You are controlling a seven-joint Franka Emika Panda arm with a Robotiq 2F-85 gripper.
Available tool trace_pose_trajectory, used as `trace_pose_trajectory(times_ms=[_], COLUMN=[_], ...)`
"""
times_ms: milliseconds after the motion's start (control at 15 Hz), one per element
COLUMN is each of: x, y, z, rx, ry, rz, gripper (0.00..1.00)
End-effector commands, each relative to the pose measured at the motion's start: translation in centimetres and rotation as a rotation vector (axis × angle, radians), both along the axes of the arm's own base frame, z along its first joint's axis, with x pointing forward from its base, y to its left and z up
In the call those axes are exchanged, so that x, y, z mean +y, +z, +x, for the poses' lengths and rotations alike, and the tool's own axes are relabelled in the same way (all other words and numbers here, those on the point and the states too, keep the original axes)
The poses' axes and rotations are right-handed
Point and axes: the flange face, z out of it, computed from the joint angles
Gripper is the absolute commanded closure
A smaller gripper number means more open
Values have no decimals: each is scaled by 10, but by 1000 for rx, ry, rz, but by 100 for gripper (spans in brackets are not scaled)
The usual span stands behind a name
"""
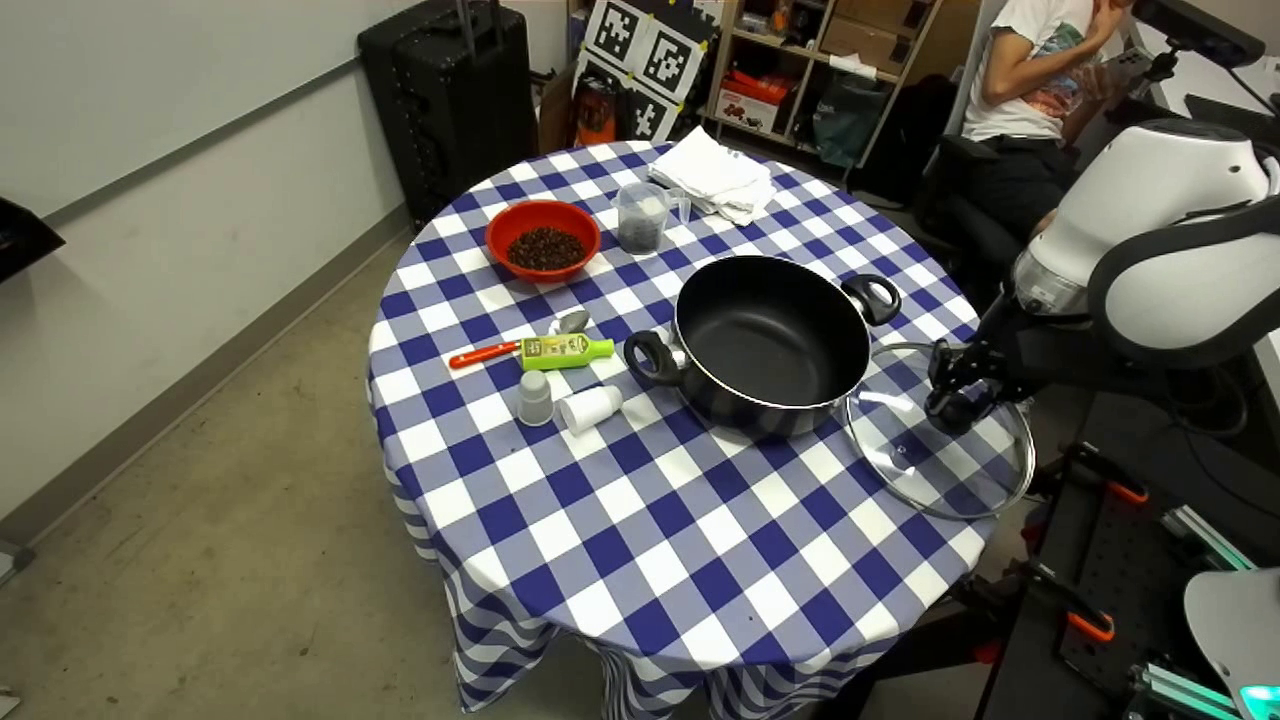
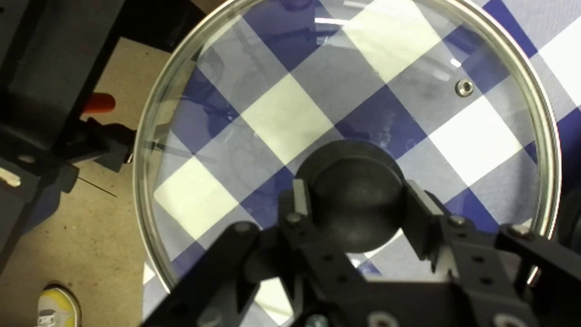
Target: Uncover the pot and put the lid on the table
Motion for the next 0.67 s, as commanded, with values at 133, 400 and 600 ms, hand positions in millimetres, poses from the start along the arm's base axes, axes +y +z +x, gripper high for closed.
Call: trace_pose_trajectory(times_ms=[133,400,600], x=[0,-2,-4], y=[-6,-9,-10], z=[-1,-3,-3], rx=[-10,-10,-12], ry=[-21,-31,-38], rz=[19,31,35], gripper=[75,75,75])
